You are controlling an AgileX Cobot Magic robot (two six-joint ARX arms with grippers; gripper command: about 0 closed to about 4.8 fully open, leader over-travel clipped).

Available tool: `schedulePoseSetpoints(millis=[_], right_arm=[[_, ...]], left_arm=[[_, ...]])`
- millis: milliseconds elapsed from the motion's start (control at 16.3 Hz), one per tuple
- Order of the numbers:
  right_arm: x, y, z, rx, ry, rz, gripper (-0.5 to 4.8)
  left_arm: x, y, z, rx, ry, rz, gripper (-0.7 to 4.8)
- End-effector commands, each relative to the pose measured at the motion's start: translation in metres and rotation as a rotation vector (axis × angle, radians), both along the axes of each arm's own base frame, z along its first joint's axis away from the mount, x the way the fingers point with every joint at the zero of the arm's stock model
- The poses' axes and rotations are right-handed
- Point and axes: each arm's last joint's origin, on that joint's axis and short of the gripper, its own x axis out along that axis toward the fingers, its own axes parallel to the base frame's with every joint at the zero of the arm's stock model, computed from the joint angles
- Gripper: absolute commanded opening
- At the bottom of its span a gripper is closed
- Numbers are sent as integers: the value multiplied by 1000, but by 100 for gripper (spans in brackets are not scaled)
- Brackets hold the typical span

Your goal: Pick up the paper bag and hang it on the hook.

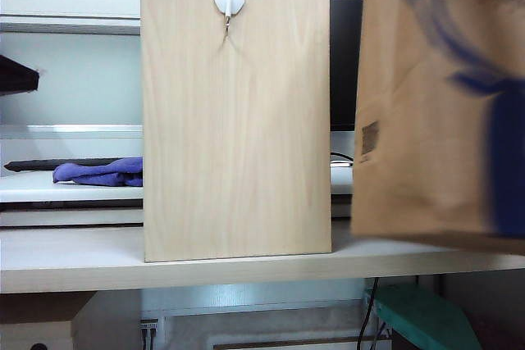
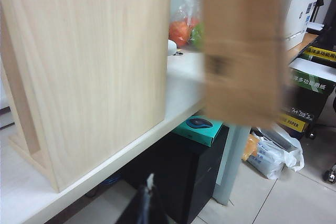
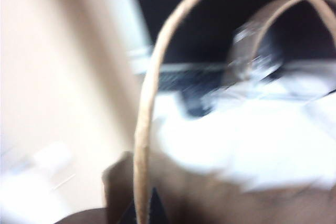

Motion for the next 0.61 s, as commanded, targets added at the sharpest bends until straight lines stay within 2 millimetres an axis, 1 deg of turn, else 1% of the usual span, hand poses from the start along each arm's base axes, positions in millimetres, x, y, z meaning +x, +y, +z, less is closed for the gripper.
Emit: schedulePoseSetpoints(millis=[61,123,184,368,430,552,614], right_arm=[[-21,22,0,18,57,159,-6],[-25,31,-1,12,60,194,-6],[-29,47,-3,-1,66,222,-6],[-34,85,-13,-49,105,286,-6],[-35,99,-18,-73,121,303,-6],[-32,139,-34,-114,129,332,-6],[-29,149,-39,-119,126,326,-6]], left_arm=[[4,5,1,-3,-9,52,-6],[7,8,1,-3,-8,94,-5],[10,14,1,-2,-9,162,-6],[13,19,1,-2,-9,225,-6],[14,20,1,-2,-8,234,-6],[14,20,1,-2,-8,246,-6],[14,20,1,-2,-9,246,-6]])
